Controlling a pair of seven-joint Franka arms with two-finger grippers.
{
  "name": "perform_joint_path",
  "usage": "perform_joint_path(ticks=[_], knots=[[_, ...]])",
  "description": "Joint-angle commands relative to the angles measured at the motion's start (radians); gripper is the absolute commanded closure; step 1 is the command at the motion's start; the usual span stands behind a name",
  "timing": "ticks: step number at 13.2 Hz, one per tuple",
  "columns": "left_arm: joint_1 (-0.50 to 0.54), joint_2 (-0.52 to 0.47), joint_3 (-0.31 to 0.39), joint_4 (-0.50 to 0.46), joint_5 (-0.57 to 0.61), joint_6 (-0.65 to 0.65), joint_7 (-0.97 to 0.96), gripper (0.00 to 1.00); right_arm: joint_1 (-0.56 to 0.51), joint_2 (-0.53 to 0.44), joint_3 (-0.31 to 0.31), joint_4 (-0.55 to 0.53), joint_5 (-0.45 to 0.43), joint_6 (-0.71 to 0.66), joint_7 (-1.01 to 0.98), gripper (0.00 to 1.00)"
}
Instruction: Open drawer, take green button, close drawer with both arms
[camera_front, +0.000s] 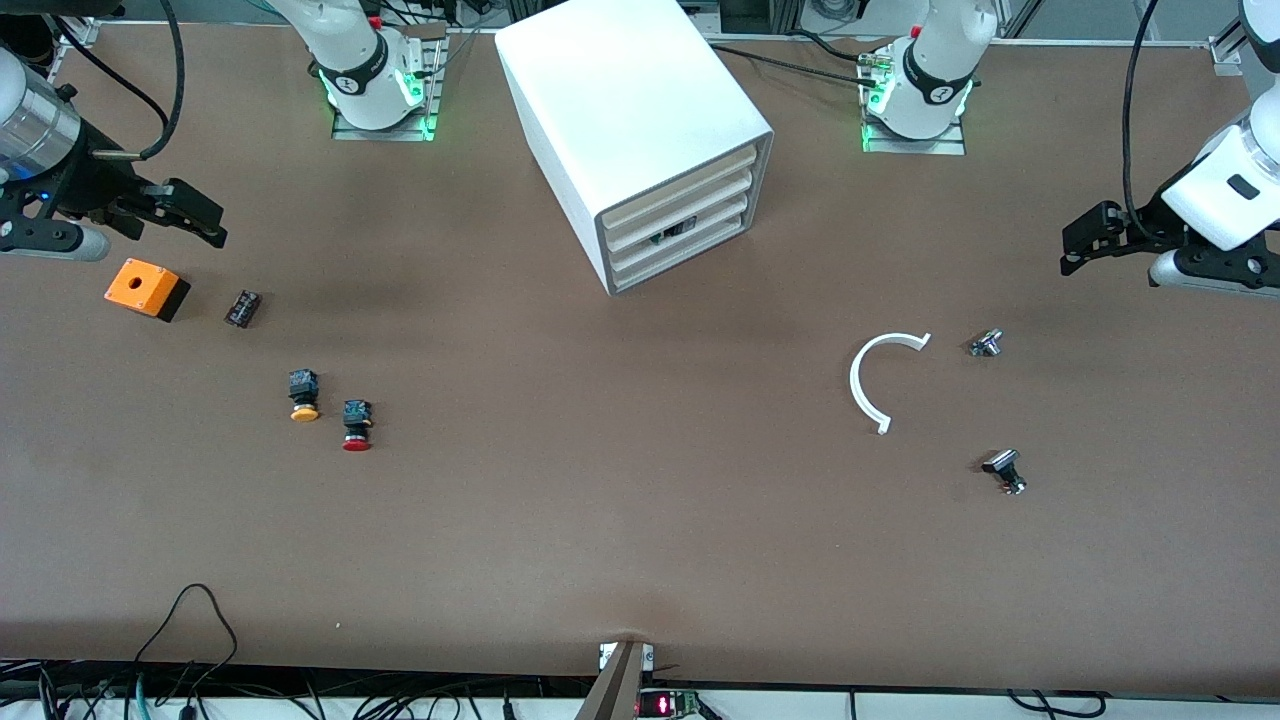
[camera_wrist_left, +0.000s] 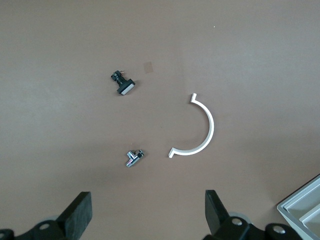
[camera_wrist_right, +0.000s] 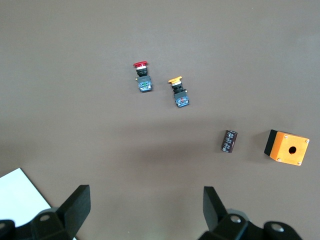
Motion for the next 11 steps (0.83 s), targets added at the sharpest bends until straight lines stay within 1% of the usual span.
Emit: perform_joint_path(ticks=[1, 2, 3, 5, 7, 9, 11], knots=[[-0.020, 0.035, -0.013, 0.036, 0.000, -0.072, 0.004, 0.01, 0.005, 0.015, -0.013, 0.006, -0.008, -0.011, -0.010, 0.00], [-0.023, 0.035, -0.033, 0.036, -0.046, -0.130, 0.001, 0.01, 0.010, 0.022, -0.013, 0.002, -0.008, -0.014, -0.010, 0.00], [-0.020, 0.035, -0.036, 0.036, -0.130, -0.201, 0.002, 0.01, 0.010, 0.033, -0.010, -0.001, -0.008, -0.020, -0.009, 0.00], [-0.017, 0.045, -0.036, 0.034, -0.259, -0.337, 0.005, 0.01, 0.024, 0.054, -0.007, 0.000, 0.004, -0.009, -0.006, 0.00], [-0.026, 0.077, -0.048, 0.032, -0.363, -0.425, 0.007, 0.01, 0.053, 0.079, -0.007, 0.006, 0.035, -0.002, 0.020, 0.00], [-0.025, 0.129, -0.097, 0.025, -0.457, -0.442, 0.008, 0.01, 0.086, 0.116, -0.007, 0.009, 0.064, 0.040, 0.100, 0.00], [-0.025, 0.209, -0.123, 0.025, -0.559, -0.430, 0.059, 0.01, 0.152, 0.159, -0.007, 0.038, 0.063, 0.068, 0.192, 0.00]])
